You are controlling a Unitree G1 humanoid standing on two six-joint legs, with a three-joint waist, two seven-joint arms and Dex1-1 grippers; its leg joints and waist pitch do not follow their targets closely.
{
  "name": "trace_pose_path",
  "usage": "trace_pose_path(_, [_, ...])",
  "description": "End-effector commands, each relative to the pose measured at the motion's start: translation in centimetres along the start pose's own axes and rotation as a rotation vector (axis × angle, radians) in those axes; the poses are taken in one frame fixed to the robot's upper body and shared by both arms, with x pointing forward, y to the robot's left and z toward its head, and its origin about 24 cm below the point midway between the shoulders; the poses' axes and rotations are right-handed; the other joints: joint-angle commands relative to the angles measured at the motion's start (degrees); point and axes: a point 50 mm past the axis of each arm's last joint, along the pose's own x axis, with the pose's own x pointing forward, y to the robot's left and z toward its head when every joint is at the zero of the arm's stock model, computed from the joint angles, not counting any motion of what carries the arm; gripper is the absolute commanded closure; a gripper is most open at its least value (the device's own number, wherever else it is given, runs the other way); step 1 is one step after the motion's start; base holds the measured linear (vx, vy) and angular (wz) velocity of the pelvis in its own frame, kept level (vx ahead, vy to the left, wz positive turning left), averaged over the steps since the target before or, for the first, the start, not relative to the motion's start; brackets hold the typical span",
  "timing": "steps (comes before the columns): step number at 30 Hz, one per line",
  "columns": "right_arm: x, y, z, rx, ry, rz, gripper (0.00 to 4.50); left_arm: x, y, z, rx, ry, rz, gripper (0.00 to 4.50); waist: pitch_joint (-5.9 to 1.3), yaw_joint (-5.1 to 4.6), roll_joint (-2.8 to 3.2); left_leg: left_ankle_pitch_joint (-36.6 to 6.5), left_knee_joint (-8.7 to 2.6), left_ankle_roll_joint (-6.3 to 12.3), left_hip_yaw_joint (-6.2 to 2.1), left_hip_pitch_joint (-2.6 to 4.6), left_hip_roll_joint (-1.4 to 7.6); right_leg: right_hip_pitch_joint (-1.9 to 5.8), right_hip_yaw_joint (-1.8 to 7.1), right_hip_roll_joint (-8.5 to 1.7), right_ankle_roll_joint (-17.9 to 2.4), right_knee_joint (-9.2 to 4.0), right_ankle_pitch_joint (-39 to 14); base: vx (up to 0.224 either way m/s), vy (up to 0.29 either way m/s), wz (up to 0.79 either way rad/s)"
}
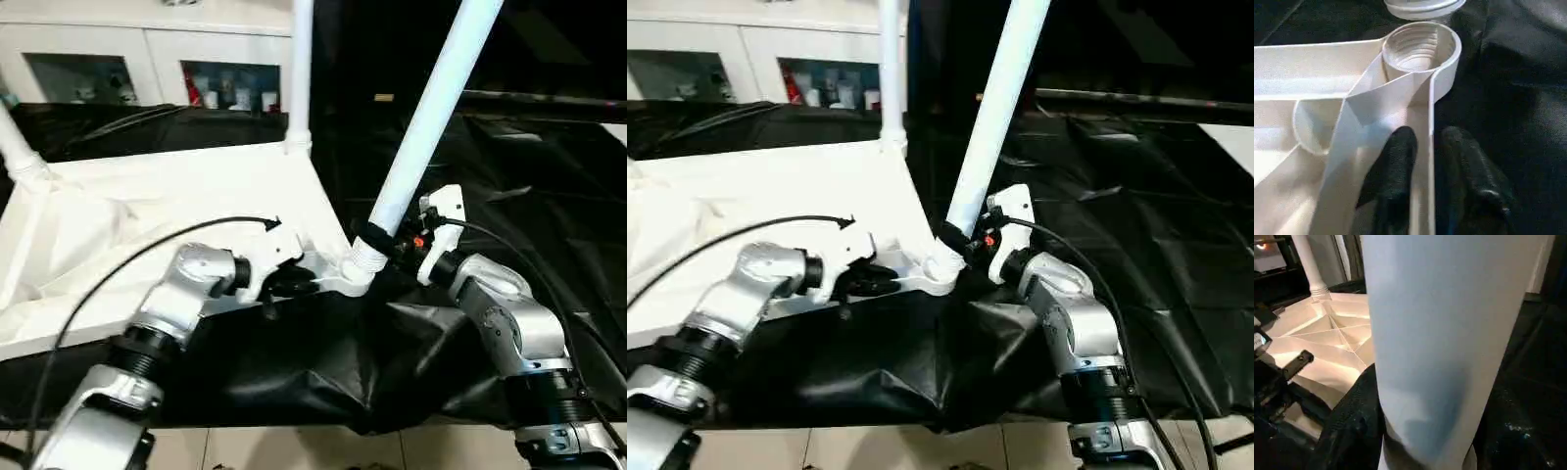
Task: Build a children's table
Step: Pick table leg
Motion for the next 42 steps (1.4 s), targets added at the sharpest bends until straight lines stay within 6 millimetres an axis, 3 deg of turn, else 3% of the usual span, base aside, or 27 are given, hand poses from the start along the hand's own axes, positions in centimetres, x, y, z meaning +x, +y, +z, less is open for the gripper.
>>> trace_pose_path(1, [-0.5, 0.0, 0.5, -0.009, -0.015, 0.003, 2.59, 0.0, 0.5, 0.6, 0.040, 0.002, -0.011, 3.25, -4.20, 0.17, 0.66, -10.8, -3.85, 1.95, 0.30, 0.04, 0.65, 3.80, 2.83, -2.43, -10.6, -4.16, -12.7, 0.000, 0.000, 0.00])
trace_pose_path(6, [-0.6, 0.1, 0.4, -0.006, -0.013, 0.013, 2.59, 0.2, 1.1, 0.2, 0.044, -0.009, 0.012, 3.25, -4.13, 0.54, 0.64, -11.9, -3.90, 1.45, 0.22, -0.02, 0.46, 3.85, 2.78, -2.50, -8.6, -4.73, -15.9, 0.000, 0.000, 0.00])
trace_pose_path(17, [-0.8, 0.1, 0.4, -0.010, -0.012, 0.009, 2.59, 0.4, 0.9, -0.8, -0.001, 0.001, -0.067, 3.25, -4.29, 0.76, 0.83, -11.5, -3.91, 1.30, 0.20, 0.10, 0.56, 3.96, 2.85, -2.54, -10.4, -4.26, -12.6, 0.000, 0.000, 0.00])
trace_pose_path(23, [-0.8, 0.0, 0.5, -0.015, -0.012, 0.005, 2.59, 0.4, 1.2, -1.5, 0.001, 0.037, -0.050, 3.25, -4.11, 0.80, 0.90, -12.7, -4.02, 1.06, 0.20, 0.22, 0.61, 3.92, 2.81, -2.59, -10.2, -4.49, -14.3, 0.000, 0.000, 0.00])
trace_pose_path(27, [-0.7, -0.1, 0.6, -0.022, -0.017, 0.002, 2.59, 0.5, 1.4, -1.4, -0.009, 0.031, -0.034, 3.62, -3.95, 0.81, 1.00, -14.3, -4.14, 0.77, 0.13, 0.39, 0.59, 3.78, 2.75, -2.63, -9.1, -4.94, -17.9, 0.000, 0.000, 0.00])
trace_pose_path(35, [-0.8, -0.2, 0.3, -0.052, 0.000, 0.027, 2.59, 0.4, 1.4, -2.0, -0.031, 0.051, -0.060, 4.42, -3.87, 0.82, 0.90, -14.7, -4.19, 0.89, 0.06, 0.28, 0.56, 3.86, 2.72, -2.66, -8.6, -5.09, -19.5, 0.000, 0.000, 0.00])
trace_pose_path(42, [-0.2, -1.1, -0.2, 0.040, 0.068, 0.046, 2.59, 0.1, 1.0, -2.5, -0.035, 0.089, -0.088, 4.50, -3.91, 0.66, 0.73, -14.5, -4.07, 1.03, 0.10, 0.31, 0.61, 3.76, 2.68, -2.76, -9.0, -5.16, -20.7, 0.000, 0.000, 0.00])
